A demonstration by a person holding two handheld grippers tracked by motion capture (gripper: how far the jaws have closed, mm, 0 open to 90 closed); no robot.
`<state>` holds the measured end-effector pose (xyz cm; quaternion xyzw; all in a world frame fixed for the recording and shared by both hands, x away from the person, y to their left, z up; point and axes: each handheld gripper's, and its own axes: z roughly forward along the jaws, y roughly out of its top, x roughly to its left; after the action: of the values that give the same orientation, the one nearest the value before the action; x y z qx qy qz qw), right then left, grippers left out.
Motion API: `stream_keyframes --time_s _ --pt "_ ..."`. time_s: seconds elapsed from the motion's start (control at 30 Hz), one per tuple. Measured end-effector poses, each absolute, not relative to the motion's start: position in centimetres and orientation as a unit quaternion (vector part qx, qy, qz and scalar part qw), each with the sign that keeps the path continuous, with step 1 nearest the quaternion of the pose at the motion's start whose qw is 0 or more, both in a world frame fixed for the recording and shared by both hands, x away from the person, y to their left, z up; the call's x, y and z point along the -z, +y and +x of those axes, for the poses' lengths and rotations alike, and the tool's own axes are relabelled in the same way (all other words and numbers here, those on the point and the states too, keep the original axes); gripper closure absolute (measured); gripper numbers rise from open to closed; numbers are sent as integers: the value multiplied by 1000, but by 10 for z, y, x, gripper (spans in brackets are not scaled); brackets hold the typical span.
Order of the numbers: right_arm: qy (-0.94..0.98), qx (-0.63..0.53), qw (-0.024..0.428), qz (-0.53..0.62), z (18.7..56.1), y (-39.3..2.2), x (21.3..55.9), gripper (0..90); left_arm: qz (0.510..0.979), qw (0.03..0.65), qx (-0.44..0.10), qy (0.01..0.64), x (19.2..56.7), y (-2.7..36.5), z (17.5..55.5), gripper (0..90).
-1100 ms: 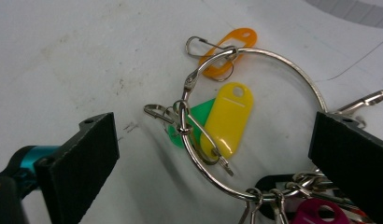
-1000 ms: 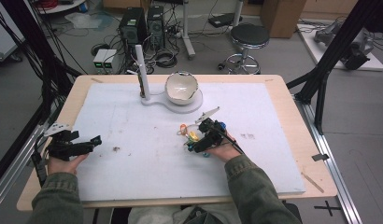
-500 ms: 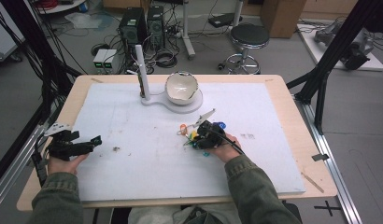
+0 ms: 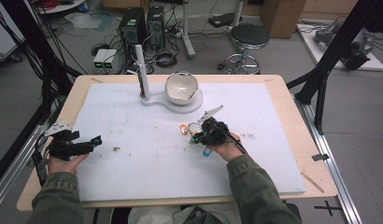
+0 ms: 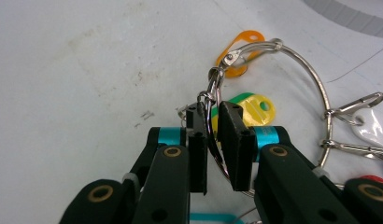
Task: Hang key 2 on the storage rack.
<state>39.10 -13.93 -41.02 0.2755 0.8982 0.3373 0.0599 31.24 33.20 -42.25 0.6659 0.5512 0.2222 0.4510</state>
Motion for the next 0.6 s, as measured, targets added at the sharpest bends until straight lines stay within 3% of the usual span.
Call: stream_keyframes --time_s 0.6 --pt "870 -392 32 298 399 -153 382 811 665 453 -219 552 423 333 314 18"
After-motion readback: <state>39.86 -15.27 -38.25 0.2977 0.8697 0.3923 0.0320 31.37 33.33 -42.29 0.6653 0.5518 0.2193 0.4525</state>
